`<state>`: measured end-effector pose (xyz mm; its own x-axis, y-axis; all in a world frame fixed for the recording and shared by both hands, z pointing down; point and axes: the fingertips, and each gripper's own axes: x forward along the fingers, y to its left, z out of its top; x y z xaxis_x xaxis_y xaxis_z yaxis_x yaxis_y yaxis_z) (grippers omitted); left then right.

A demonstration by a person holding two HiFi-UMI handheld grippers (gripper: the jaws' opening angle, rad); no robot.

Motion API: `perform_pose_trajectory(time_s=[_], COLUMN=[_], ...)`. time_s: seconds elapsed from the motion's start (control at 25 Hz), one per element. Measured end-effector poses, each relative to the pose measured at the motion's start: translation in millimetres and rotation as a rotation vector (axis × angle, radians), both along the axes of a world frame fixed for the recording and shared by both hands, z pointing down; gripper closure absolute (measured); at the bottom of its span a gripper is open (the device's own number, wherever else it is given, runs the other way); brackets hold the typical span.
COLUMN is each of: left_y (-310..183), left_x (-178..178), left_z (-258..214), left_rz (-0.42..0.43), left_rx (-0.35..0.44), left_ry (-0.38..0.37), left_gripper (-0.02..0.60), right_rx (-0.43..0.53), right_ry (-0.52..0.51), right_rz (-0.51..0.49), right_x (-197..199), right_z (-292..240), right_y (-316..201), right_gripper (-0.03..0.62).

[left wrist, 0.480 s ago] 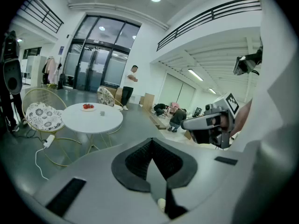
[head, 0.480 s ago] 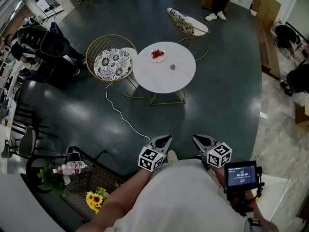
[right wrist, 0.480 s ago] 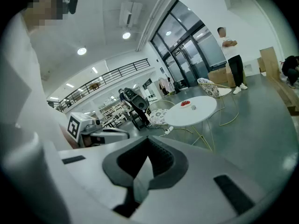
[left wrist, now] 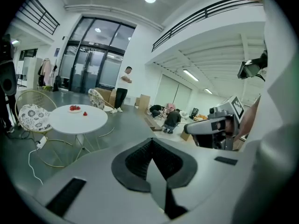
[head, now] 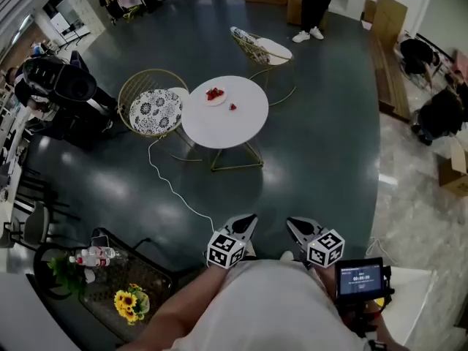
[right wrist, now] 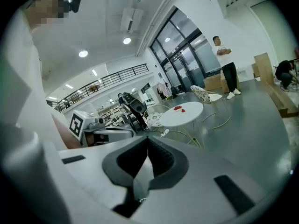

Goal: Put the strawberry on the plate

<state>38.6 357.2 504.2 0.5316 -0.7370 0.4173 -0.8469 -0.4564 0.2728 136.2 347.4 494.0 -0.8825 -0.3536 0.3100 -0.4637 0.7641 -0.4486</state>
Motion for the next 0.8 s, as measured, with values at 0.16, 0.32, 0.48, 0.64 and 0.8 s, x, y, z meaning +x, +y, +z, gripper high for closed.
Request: perform_pose_trajectory(time_s=[0.16, 0.32, 0.48, 0.64, 0.8], left_y=[16.2, 29.6, 34.6, 32.4, 39.2], left_x=[27.1, 44.5, 53.0, 58.6, 68.1], left_z=[1.0, -1.4, -1.2, 1.1, 5.6], left_rz=[-0.035, -0.066, -0.099, -0.118, -0.115], left_rx=[-0.008, -0.009, -0.004, -0.007, -0.014], left_ry=[-0.005, -0.016, -0.023, -0.033, -0.038], left_gripper=[0.574, 0.574, 0.574, 0.574, 0.574], right_rx=[-0.008, -0.008, -0.006, -0.011, -0.024], right_ry=[-0.004, -0.005, -0.015, -0.022, -0.03], right_rz=[-0.031, -0.042, -0.052, -0.067, -0.087], right_x=[24.9, 41.3, 52.6, 57.8, 62.1], right_z=[3.6, -1.4, 0.2, 2.6, 5.8], right_y=[12.3, 13.2, 9.4, 6.4, 16.8], right_gripper=[0.586, 0.586, 0.586, 0.586, 0.586])
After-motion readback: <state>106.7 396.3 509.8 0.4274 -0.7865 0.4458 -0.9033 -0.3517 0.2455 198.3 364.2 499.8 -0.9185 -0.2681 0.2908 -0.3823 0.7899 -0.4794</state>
